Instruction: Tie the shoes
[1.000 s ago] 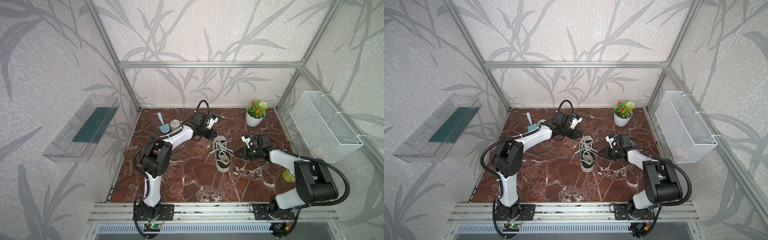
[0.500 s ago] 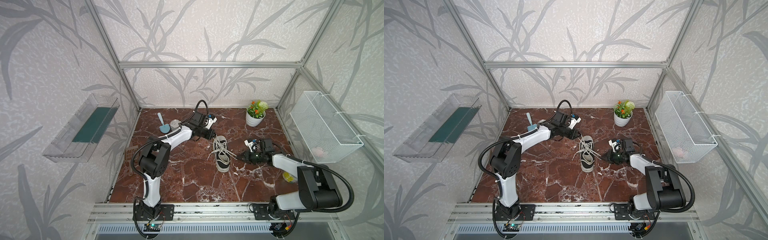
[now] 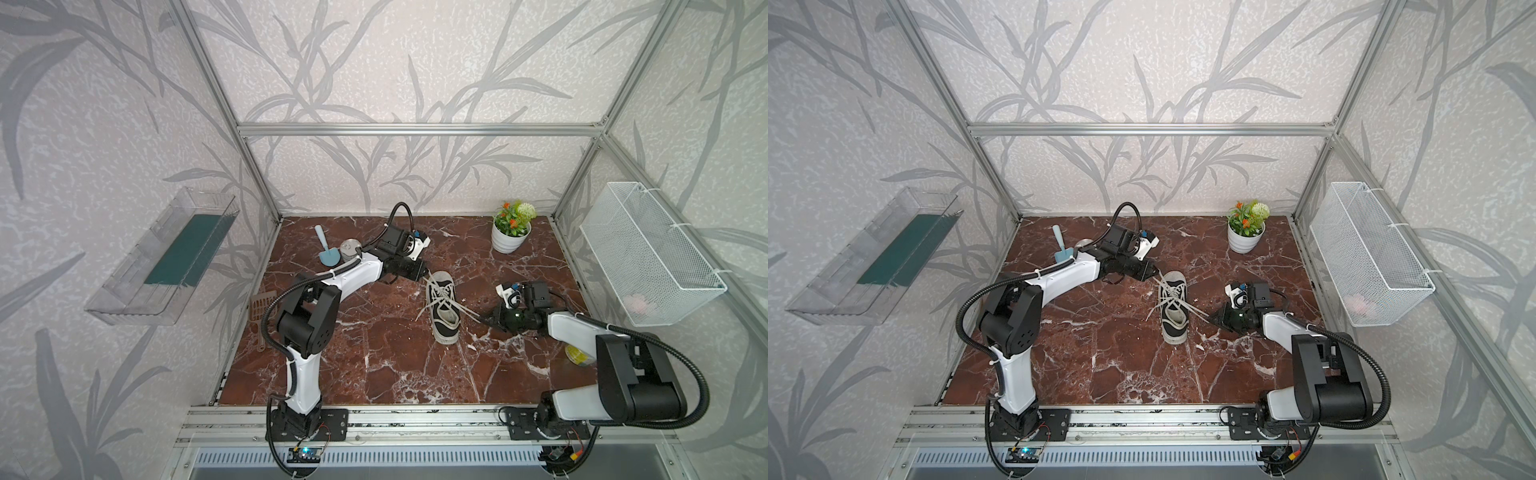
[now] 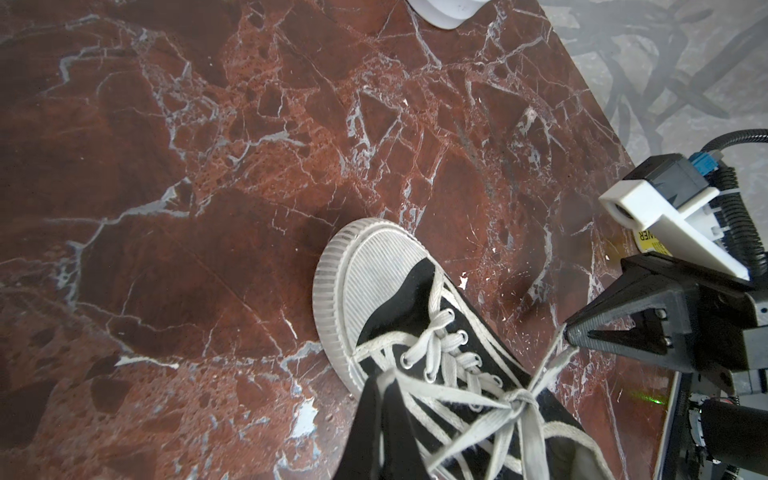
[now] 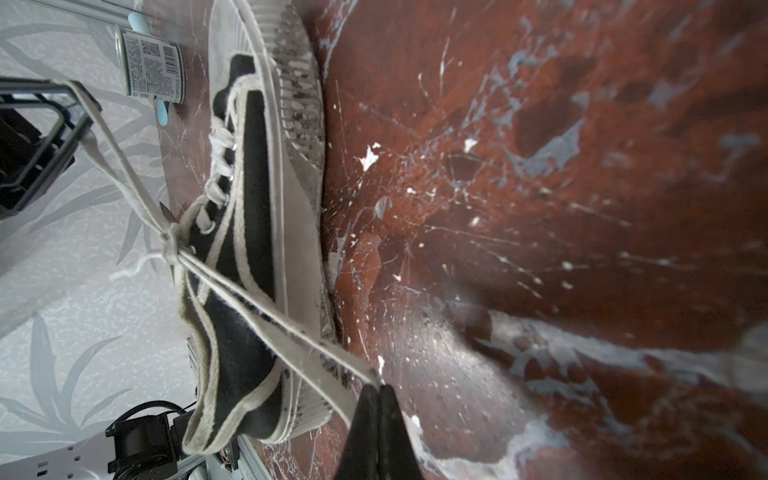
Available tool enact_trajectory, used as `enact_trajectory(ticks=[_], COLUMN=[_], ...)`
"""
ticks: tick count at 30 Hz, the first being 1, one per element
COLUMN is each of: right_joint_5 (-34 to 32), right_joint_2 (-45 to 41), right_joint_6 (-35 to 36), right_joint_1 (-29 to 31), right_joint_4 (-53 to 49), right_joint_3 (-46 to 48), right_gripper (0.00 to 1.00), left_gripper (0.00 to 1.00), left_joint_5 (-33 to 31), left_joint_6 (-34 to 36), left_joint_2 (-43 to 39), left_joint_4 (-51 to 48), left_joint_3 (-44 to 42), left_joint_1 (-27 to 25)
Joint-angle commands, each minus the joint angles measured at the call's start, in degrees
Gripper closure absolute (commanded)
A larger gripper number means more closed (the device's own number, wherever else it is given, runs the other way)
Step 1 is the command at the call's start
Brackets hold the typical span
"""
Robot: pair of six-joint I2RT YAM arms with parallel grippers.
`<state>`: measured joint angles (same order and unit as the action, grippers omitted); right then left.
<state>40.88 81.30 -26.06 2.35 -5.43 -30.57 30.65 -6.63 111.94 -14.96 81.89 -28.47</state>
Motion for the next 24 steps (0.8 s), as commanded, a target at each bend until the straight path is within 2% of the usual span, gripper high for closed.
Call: enact_trajectory(ticks=[1, 10, 14, 24], right_joint_5=[-1.6, -2.2, -2.3, -2.1], right_joint_2=[-1.3, -0.9, -0.8, -0.2], right_joint_6=[0.0, 0.4, 0.4, 1.1], right_joint_1=[-0.6, -1.4, -2.1, -3.4], right_joint_4=[-1.8, -2.3, -2.5, -2.9], right_joint_3=[0.7, 1.2, 1.5, 1.8], right_gripper=[1.0, 1.0, 1.0, 1.0], left_gripper=[1.0, 1.0, 1.0, 1.0], left_joint_5=[-2.0, -2.4, -4.8, -4.3], left_joint_6=[0.2, -0.5, 0.4, 0.3], left_joint_2=[-2.6, -2.5, -2.0, -1.8], left_joint_4=[0.6, 0.7, 0.1, 0.4], left_joint_3=[-0.4, -0.6, -0.8, -1.7], left_joint_1=[0.8, 1.3, 1.5, 1.7])
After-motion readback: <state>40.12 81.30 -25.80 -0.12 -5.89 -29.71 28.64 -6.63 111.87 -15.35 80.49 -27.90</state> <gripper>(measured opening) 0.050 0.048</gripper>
